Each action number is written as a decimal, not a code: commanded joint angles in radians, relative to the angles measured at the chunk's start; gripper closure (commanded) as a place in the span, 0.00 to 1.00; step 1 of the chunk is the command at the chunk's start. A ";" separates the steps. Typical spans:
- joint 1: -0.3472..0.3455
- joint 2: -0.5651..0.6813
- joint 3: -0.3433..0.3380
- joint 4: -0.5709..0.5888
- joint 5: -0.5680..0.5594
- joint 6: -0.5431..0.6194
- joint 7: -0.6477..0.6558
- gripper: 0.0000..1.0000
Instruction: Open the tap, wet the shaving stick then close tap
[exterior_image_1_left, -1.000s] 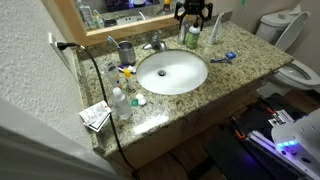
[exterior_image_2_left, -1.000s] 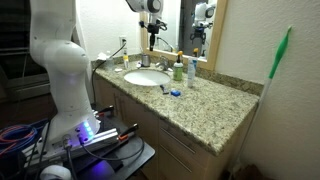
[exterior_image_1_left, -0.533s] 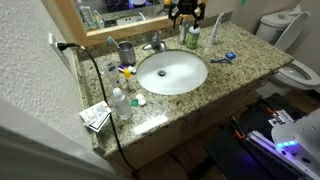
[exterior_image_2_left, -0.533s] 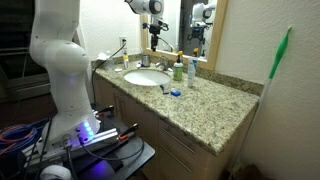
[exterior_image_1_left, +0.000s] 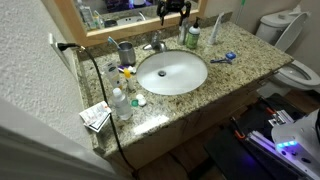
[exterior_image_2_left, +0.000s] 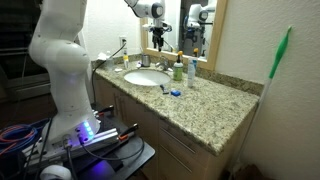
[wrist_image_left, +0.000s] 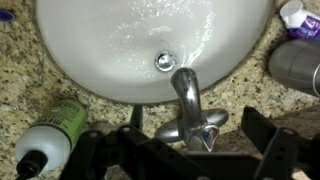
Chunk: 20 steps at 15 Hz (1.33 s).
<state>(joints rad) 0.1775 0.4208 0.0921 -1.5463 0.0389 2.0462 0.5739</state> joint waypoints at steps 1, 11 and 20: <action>0.018 0.013 -0.019 0.021 0.008 -0.004 0.002 0.00; 0.018 0.168 -0.028 0.092 -0.024 0.090 -0.188 0.00; 0.025 0.200 -0.037 0.166 -0.014 0.085 -0.199 0.00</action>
<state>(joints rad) 0.1939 0.6209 0.0663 -1.3836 0.0173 2.1356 0.3778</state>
